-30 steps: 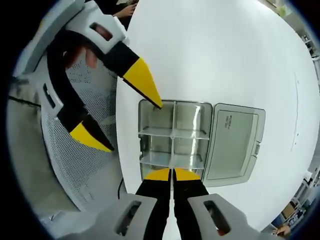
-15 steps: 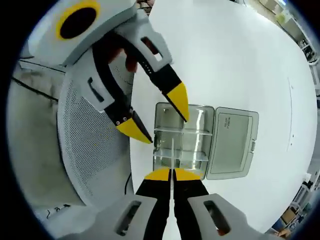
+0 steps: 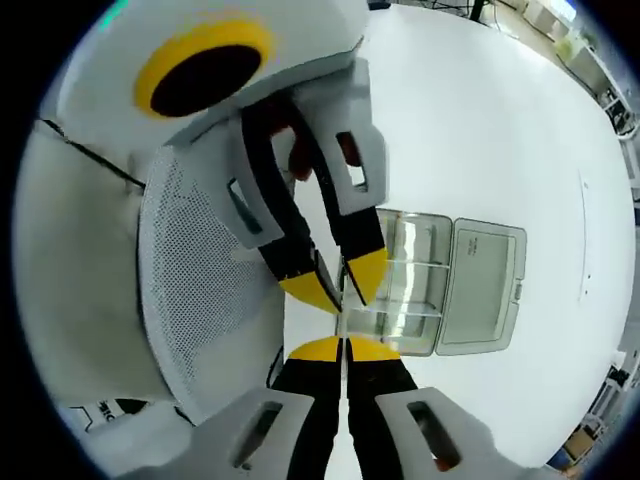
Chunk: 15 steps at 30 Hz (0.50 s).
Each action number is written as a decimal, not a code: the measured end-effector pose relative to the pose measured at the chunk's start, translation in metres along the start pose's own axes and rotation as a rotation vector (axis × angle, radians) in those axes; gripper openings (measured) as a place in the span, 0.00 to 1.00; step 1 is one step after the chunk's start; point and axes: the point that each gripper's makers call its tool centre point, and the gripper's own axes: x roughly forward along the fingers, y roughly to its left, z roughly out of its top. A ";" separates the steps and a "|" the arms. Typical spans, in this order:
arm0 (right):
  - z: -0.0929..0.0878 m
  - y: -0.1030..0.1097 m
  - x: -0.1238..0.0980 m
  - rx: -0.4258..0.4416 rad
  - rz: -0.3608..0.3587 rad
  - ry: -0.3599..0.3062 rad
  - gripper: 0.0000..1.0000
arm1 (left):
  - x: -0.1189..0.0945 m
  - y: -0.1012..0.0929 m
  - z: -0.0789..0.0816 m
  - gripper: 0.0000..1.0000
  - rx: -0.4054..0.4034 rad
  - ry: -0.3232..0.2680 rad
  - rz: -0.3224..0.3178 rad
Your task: Insert the divider into the dual guide fixture by aligning both edges with the guide slots and pushing it downward to the bottom, including one-sided entry, uneven engagement, binding, and posture correction.
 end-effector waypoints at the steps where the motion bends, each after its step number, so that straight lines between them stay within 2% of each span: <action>1: 0.000 0.001 0.000 -0.006 0.000 -0.004 0.00 | 0.001 -0.001 0.000 0.06 0.005 0.002 -0.007; 9: -0.005 0.006 -0.004 -0.026 -0.003 -0.041 0.00 | 0.002 -0.013 0.004 0.00 0.034 -0.005 -0.064; 15: -0.006 0.005 -0.008 -0.068 -0.012 -0.102 0.00 | 0.001 -0.016 0.008 0.00 0.040 -0.046 -0.088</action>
